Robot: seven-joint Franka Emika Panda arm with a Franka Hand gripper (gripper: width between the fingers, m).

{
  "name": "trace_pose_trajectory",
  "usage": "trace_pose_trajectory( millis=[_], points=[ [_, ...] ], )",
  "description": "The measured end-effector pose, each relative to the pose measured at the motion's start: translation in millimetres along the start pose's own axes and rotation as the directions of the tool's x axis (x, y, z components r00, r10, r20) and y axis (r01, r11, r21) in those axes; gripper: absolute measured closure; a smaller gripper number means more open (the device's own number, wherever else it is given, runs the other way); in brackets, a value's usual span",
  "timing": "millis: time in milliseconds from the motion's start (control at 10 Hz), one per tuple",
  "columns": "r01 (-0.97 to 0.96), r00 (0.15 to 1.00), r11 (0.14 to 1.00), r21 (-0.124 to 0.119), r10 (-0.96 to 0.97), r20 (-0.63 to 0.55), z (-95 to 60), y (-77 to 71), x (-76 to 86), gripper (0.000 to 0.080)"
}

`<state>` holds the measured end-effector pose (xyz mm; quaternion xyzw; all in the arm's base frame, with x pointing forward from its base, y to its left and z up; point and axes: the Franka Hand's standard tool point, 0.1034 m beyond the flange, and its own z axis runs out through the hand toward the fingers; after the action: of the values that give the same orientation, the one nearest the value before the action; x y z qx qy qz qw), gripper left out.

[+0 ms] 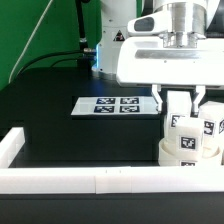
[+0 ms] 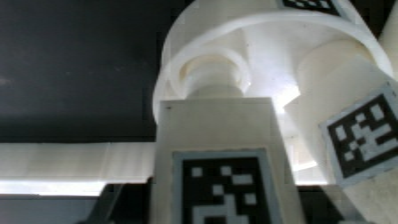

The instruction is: Assemble stool

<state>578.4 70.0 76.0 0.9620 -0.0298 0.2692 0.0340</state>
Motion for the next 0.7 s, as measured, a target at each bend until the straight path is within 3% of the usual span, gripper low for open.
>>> trace_pose_trajectory(
  millis=[100,200,300,400,700],
  points=[
    [0.000,1.000,1.000,0.000,0.000,0.000,0.0,0.0,0.0,0.0383],
    [-0.001,1.000,1.000,0.000,0.001,0.000,0.0,0.4,0.1,0.0383],
    [-0.002,1.000,1.000,-0.001,0.002,0.000,0.1,0.9,0.1,0.0244],
    [-0.001,1.000,1.000,-0.001,0.001,0.000,0.1,0.7,0.1,0.0169],
    [-0.001,1.000,1.000,-0.001,0.001,0.000,0.1,0.8,0.1,0.0153]
  ],
)
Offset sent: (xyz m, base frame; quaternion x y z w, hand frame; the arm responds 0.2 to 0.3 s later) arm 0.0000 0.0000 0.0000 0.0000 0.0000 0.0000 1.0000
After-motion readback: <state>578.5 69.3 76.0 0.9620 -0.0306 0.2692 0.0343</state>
